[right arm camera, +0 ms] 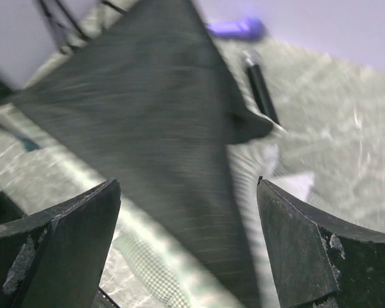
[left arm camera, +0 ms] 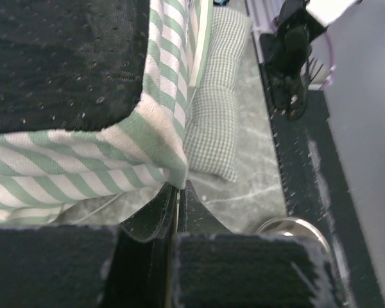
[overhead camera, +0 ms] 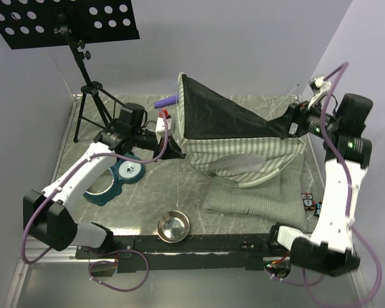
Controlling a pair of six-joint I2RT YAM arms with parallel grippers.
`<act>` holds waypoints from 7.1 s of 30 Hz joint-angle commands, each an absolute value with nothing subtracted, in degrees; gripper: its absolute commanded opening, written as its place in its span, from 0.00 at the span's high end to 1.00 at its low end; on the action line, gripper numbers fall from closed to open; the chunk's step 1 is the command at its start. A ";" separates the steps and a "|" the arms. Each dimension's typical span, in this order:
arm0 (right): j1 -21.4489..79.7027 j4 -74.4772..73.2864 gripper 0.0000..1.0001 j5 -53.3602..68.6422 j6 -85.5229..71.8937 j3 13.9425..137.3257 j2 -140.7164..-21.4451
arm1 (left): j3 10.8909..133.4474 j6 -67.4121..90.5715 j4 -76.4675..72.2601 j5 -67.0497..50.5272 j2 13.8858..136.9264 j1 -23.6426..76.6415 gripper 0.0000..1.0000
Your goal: Set up the pet tent
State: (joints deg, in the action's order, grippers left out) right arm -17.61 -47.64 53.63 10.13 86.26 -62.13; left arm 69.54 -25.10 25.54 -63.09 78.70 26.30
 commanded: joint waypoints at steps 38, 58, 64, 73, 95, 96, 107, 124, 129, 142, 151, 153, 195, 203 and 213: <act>14.93 -43.43 0.42 66.45 10.20 64.78 -57.48 | 94.64 3.26 18.11 -48.35 78.11 22.12 0.27; 3.78 -33.63 0.18 70.95 2.77 68.46 -55.28 | 74.81 -41.37 36.99 -51.42 77.71 38.67 0.44; 4.65 -37.54 0.18 65.58 11.69 71.36 -65.91 | 71.90 -51.41 42.89 -51.16 76.38 39.55 0.44; 11.25 -23.56 0.20 57.12 7.48 68.56 -69.25 | 67.25 -40.12 30.80 -46.69 72.00 39.99 0.44; 19.16 -16.97 0.35 57.39 0.09 53.79 -60.91 | 51.16 -5.27 -14.31 -10.38 67.50 44.64 0.00; 19.16 -16.44 0.35 57.48 0.09 53.35 -60.65 | 49.76 -5.71 -15.81 -9.24 67.50 45.08 0.00; 20.13 -12.04 0.37 60.03 -5.10 50.45 -59.33 | 45.61 -6.33 -31.29 2.26 76.10 46.14 0.14; 20.92 -13.33 0.37 61.70 -1.96 51.58 -57.22 | 51.07 -13.51 -27.61 -12.81 74.19 45.70 0.99; 10.92 -15.39 0.34 63.54 2.37 53.96 -52.31 | 49.13 -21.53 -22.69 -23.88 68.30 42.90 0.99; 9.49 -8.17 0.15 68.82 5.35 54.67 -52.12 | 54.22 -33.83 -13.89 -37.62 65.21 42.01 0.99; 13.53 -0.27 0.16 65.92 3.69 51.68 -53.00 | 57.31 -36.74 -10.37 -43.42 64.25 42.45 0.99; 14.24 2.98 0.16 65.13 3.08 51.94 -53.61 | 57.39 -37.00 -9.85 -43.94 64.16 42.54 0.99; 21.36 9.76 1.00 55.63 1.32 50.01 -52.65 | 62.67 8.61 -22.84 -56.51 70.04 34.28 0.23; 21.71 10.11 1.00 55.11 0.18 50.10 -51.94 | 61.35 9.76 -27.68 -56.77 74.44 34.54 0.29; 21.80 11.77 1.00 54.93 -2.37 50.10 -52.47 | 61.70 8.53 -27.43 -59.41 76.20 35.59 0.80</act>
State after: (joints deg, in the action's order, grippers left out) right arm 21.26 5.91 55.07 -0.16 49.06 -53.47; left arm 61.14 8.32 -24.64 -56.31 75.64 34.98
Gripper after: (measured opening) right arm 0.026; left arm 0.321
